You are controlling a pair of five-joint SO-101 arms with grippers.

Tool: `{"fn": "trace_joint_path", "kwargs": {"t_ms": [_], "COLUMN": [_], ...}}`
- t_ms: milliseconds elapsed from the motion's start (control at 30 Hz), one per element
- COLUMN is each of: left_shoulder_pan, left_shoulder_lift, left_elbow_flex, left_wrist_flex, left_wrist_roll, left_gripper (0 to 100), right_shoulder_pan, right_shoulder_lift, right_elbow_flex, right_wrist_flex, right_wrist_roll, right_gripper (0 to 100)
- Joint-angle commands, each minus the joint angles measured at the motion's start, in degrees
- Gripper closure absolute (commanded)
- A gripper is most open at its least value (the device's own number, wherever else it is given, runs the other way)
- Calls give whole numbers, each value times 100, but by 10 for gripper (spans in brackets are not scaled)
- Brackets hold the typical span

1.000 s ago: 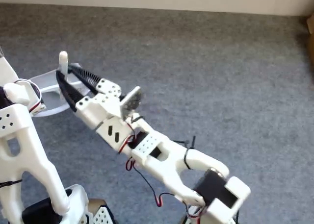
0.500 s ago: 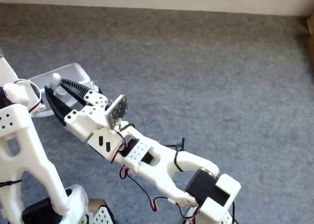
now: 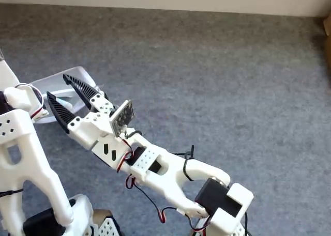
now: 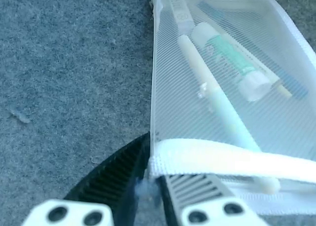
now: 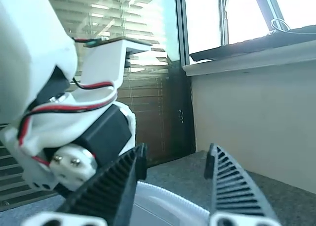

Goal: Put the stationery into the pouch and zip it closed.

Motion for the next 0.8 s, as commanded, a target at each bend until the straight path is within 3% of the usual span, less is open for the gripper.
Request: {"fn": "trace_joint_path", "kwargs": {"t_ms": [0,267,500,767], "left_shoulder_pan": [-84,-84,-75,-75], "left_shoulder_lift": [-4,4,4,4], "left_elbow_flex": [4,13,13,13], "left_wrist_flex": [-88,-88,-88,-88], "left_wrist_roll": [79,79,79,79], "left_gripper": [993,993,993,993], "right_shoulder_pan": [-31,-31,57,532], "right_shoulder_lift": [-110,-796,-1815,-2747], "right_elbow_flex": [-312,-242,92,479], "right_wrist_flex": [13,31,1393,1587], "right_wrist_roll": [0,0,-26,0], "right_gripper": [815,815,815,815]}}
